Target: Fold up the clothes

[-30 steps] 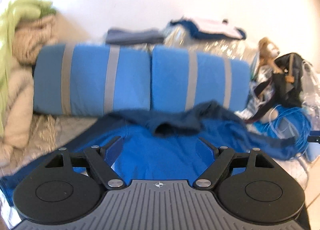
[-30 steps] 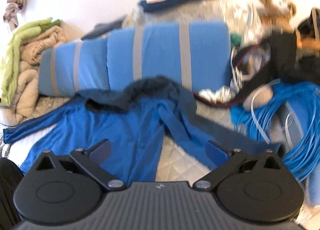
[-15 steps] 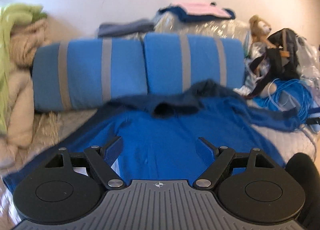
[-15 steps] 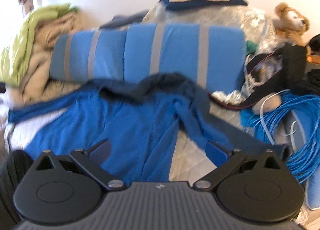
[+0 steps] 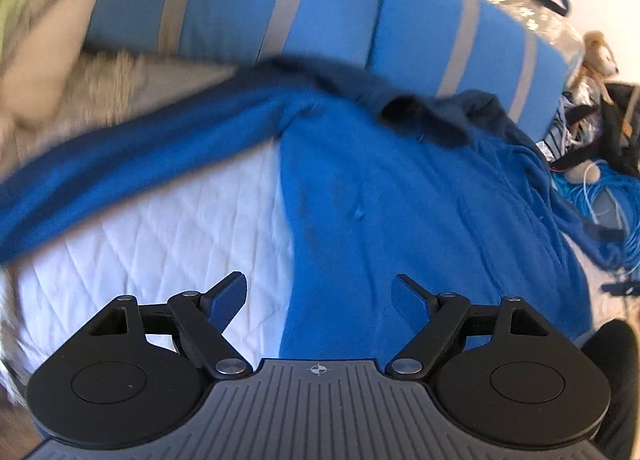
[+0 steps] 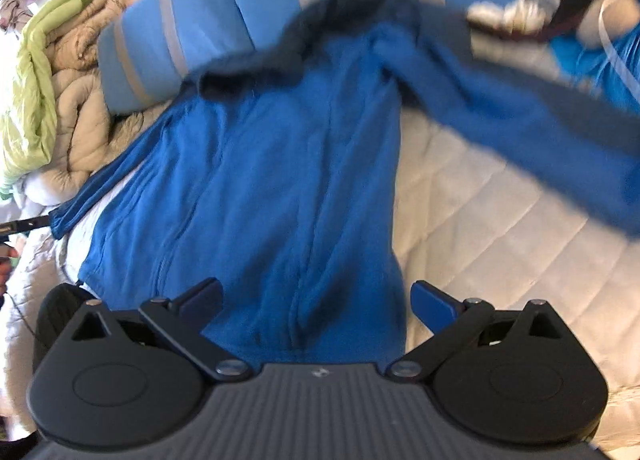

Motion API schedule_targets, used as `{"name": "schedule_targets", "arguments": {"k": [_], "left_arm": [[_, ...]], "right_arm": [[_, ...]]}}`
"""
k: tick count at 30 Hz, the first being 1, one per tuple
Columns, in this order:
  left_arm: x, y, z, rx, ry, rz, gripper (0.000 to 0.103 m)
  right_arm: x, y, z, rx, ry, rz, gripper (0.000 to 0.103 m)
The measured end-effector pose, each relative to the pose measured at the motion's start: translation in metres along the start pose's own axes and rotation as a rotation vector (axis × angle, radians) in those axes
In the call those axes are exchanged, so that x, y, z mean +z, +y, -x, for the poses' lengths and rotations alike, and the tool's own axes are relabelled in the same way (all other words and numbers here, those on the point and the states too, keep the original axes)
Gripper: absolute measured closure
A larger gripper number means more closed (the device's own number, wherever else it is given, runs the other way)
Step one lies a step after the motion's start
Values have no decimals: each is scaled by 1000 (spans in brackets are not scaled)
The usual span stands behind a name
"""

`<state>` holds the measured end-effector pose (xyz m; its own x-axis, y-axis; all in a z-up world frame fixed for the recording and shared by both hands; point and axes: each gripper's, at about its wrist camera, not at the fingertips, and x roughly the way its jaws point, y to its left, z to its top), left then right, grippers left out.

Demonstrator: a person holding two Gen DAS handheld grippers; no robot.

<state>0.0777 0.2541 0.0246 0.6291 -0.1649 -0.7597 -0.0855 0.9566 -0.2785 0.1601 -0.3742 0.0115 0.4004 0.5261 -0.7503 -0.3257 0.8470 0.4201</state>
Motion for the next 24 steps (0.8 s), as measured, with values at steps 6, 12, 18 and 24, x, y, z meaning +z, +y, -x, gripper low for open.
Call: {"name": "schedule_targets", "arguments": {"k": [6,12,18,24], "left_arm": [[-15,55,-34,-122,136,145,24],[-26,78,-50,-285,192,250,24],[-38,87,-70,-431,269,323,33],[-53,87,-84,-497,325,407,86]], "right_arm": [[-5,-35,-33,88,119,-121,0],[-5,-54,-43,160,161,-224,0],[-4,-60,-45,178,174,-245,0],[-3,-60,-47,177,172,-250,0]]}}
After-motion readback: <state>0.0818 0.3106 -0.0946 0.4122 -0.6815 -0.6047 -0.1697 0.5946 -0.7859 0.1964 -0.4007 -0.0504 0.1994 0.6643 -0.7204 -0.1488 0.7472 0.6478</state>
